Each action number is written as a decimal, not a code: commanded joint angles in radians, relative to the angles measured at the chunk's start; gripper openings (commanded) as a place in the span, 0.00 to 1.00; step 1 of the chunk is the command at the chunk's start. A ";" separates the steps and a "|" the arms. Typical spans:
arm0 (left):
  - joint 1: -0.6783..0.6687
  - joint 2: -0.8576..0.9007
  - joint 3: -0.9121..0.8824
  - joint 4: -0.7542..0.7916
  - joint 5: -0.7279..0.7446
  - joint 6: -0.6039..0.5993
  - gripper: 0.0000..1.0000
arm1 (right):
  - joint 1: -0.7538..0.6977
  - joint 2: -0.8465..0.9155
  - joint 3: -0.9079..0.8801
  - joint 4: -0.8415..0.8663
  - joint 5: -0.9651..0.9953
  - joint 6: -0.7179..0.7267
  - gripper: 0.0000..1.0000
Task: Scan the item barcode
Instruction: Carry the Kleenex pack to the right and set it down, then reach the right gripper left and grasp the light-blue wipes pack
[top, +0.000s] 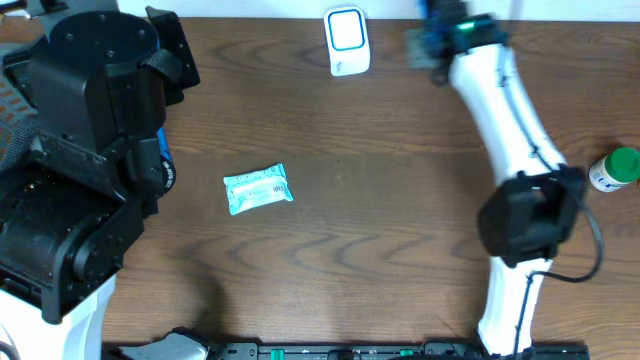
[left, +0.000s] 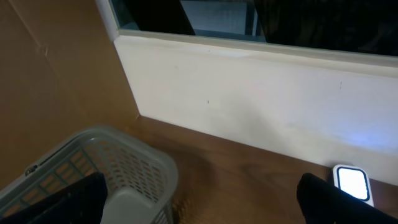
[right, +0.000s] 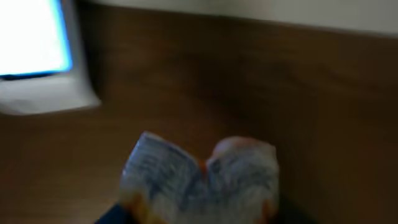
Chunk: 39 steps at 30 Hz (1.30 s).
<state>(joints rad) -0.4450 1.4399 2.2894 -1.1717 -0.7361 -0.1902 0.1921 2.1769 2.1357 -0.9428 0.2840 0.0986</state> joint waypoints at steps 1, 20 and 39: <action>0.006 -0.009 0.005 -0.003 -0.005 -0.013 0.98 | -0.156 0.037 -0.010 -0.068 0.078 0.008 0.34; 0.006 -0.009 0.005 -0.003 -0.005 -0.013 0.98 | -0.630 0.259 -0.011 -0.039 -0.059 0.013 0.78; 0.006 -0.009 0.005 -0.003 -0.005 -0.013 0.98 | -0.179 0.086 0.185 -0.329 -0.761 -0.077 0.99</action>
<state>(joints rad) -0.4450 1.4399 2.2894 -1.1721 -0.7357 -0.1902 -0.1379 2.2204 2.3722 -1.2419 -0.3298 0.0990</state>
